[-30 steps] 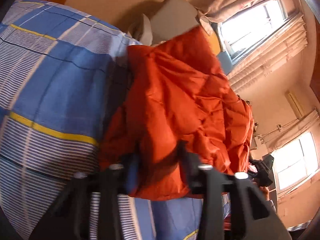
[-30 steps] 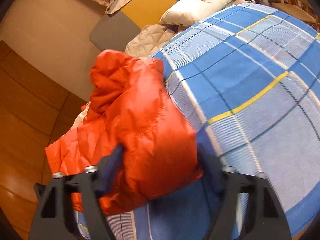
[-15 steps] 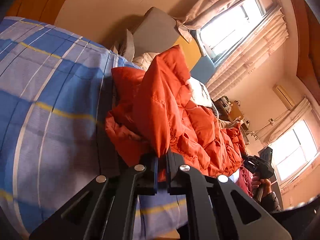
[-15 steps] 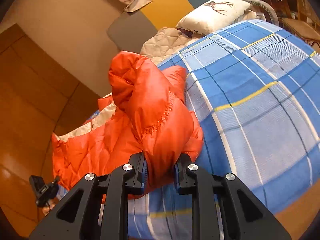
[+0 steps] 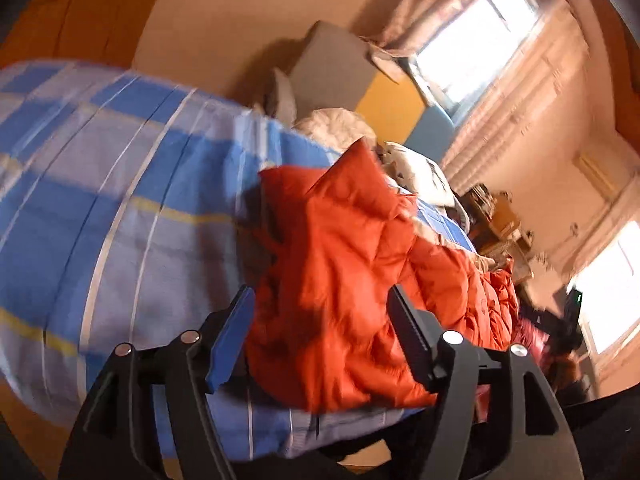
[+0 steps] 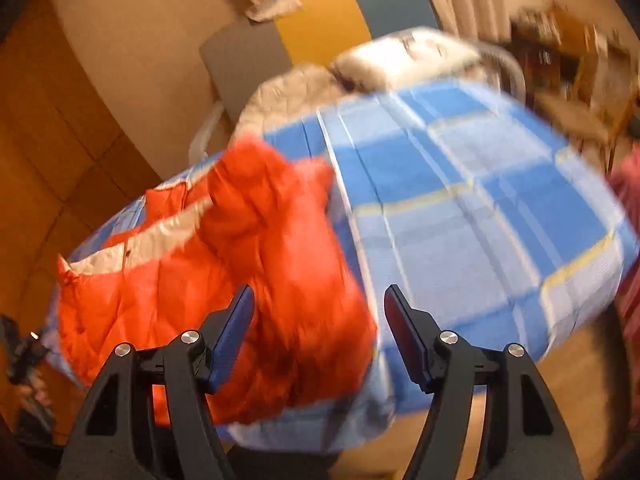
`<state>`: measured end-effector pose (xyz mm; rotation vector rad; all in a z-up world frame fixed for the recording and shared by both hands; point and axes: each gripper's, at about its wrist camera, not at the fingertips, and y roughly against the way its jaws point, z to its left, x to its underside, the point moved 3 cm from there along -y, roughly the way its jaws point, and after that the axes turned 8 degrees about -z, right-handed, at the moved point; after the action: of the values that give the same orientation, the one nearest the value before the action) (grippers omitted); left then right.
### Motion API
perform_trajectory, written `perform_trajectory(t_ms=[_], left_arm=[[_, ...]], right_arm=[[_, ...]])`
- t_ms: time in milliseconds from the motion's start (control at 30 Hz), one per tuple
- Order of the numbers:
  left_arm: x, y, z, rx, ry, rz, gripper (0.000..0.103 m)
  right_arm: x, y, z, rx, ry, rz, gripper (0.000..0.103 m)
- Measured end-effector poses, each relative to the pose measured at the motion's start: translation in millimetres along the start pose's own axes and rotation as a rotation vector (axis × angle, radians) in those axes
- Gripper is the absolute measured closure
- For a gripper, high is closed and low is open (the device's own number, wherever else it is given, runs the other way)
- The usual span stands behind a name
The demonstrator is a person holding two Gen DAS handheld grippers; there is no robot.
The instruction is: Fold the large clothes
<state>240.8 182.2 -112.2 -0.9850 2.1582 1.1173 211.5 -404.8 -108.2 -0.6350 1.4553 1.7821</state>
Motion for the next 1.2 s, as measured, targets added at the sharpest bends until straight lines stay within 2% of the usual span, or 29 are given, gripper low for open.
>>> perform_trajectory(t_ms=[133,300,367,400,433,533,633,700,867,967,1200], left_arm=[[-15.5,-25.6,-11.3,-0.001,-0.085,0.034,0.026],[-22.6,-56.5,-20.8,0.008,-0.131,0.079,0.031],[-22.1,-64.3,-24.9,0.012,-0.148,0.100,0.042],[-21.9,-69.3,-26.5,0.000,-0.164,0.106,0.051],[-21.3,-73.6,-28.2,-0.007,-0.176,0.114,0.069],[-19.9,-76.1,-31.9,-0.018,-0.201,0.115,0.087],[-21.1,-62.9,-39.1,-0.009,-0.227,0.072,0.095],[-23.6,-51.6,-41.1,0.006,-0.213,0.039,0.096],[-26.2,-29.8,-46.7,0.023,-0.220,-0.008,0.097],[-31.2,-22.2,-45.0,0.048,-0.182,-0.046,0.097],[-60.8,-33.3,-47.3,0.051,-0.161,-0.103,0.098]], right_arm=[[-19.3,-18.9,22.0,0.012,0.108,-0.026,0.036],[-25.7,-62.4,40.1,0.042,0.230,0.021,0.036],[-23.5,-76.9,41.4,0.054,0.251,0.049,0.045],[-21.0,-85.1,42.0,0.053,0.258,0.073,0.058],[-18.3,-88.1,44.6,0.060,0.267,0.085,0.065],[-13.4,-90.0,44.5,0.079,0.293,0.089,0.077],[-14.0,-83.8,45.2,0.085,0.294,0.077,0.088],[-17.8,-74.0,45.2,0.084,0.280,0.054,0.091],[-29.1,-43.3,47.1,0.065,0.238,-0.020,0.091],[-37.3,-33.3,48.1,0.050,0.204,-0.058,0.092],[-68.2,-44.8,57.5,0.041,0.148,-0.119,0.096]])
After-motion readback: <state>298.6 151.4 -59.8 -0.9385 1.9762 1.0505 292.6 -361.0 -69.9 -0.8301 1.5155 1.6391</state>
